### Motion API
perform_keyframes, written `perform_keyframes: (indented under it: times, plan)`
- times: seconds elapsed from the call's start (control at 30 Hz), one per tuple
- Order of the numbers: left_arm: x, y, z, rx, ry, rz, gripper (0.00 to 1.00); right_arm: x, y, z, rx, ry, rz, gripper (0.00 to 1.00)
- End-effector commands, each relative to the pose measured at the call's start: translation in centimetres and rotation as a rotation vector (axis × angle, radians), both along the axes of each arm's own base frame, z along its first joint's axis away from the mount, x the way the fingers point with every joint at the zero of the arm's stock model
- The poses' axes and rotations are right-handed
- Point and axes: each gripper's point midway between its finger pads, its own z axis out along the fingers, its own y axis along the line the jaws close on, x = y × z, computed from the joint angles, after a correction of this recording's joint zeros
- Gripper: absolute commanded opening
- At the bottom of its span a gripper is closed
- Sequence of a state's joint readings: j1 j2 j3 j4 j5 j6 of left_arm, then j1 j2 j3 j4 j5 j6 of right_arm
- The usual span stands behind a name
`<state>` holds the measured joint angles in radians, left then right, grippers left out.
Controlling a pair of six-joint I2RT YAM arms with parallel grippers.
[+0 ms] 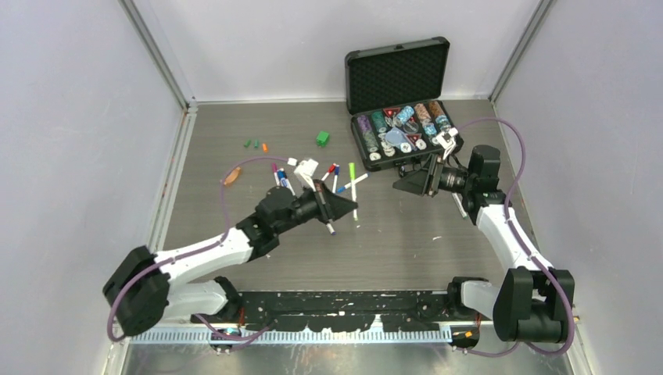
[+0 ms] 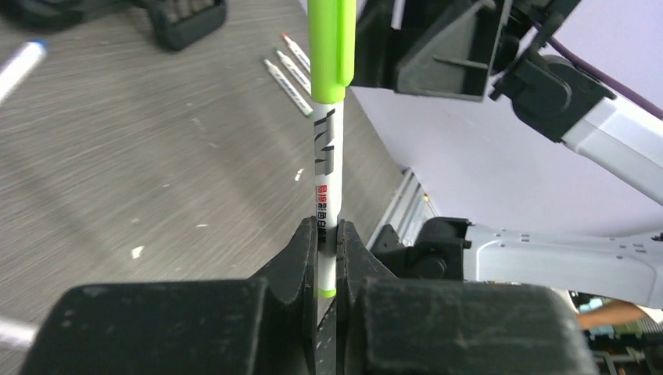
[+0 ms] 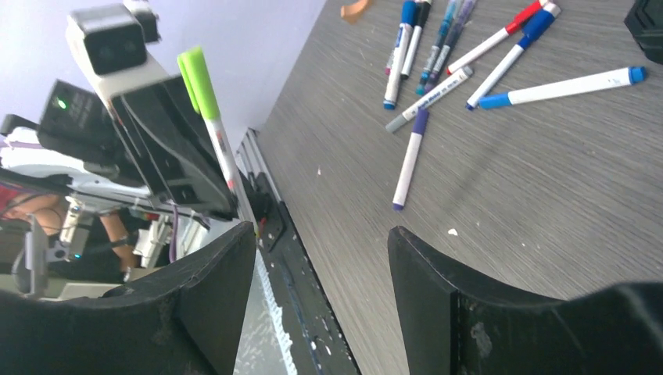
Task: Open the pen caps
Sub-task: Open the pen cap from the pen.
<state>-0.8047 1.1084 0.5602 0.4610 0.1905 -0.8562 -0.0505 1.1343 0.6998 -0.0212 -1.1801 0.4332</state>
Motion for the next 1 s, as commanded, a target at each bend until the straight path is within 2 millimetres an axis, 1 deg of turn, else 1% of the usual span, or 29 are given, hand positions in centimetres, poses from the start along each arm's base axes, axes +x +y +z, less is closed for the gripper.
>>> perform_keyframes:
  times: [0.0,0.1,0.13,0.23,0.3,0.33,0.4,0.63,0.7,0.83,0.97]
  plan:
    - [-0.2,-4.0,4.5,-0.121,-0.136,-0.034,0.0,1.3,0.8,4.2,0.105,-0.113,-0.008,0.68]
    - [-0.5,-6.4,4.0,-0.104,-0.144,-0.06,0.0,1.0,1.2,5.0,0.125,-0.123,0.004,0.68]
    - [-0.6,-7.0,3.9,-0.098,-0.145,-0.069,0.0,0.7,1.5,4.9,0.129,-0.122,0.014,0.69]
    - [-0.5,-8.1,3.8,-0.103,-0.147,-0.075,0.0,0.3,1.8,4.9,0.13,-0.124,0.03,0.68]
    - [-0.3,-8.5,3.8,-0.11,-0.147,-0.067,0.0,0.2,1.8,4.8,0.131,-0.121,0.036,0.68]
    - [-0.2,-8.6,3.8,-0.113,-0.147,-0.064,0.0,-0.3,2.6,4.8,0.133,-0.118,0.067,0.67]
    - [0.0,-8.8,3.7,-0.117,-0.145,-0.054,0.0,-0.7,3.0,4.8,0.134,-0.117,0.093,0.66]
    - [0.4,-9.2,3.6,-0.135,-0.134,-0.027,0.0,-1.6,3.9,4.7,0.132,-0.129,0.144,0.63]
    - [0.6,-9.2,3.8,-0.14,-0.138,-0.02,0.0,-1.8,4.0,4.6,0.129,-0.127,0.151,0.6]
    - [0.6,-9.3,4.5,-0.15,-0.149,-0.015,0.0,-1.8,4.3,3.9,0.11,-0.114,0.165,0.51]
    - [0.5,-9.6,4.8,-0.156,-0.151,-0.024,0.0,-2.0,4.7,3.5,0.103,-0.098,0.187,0.47]
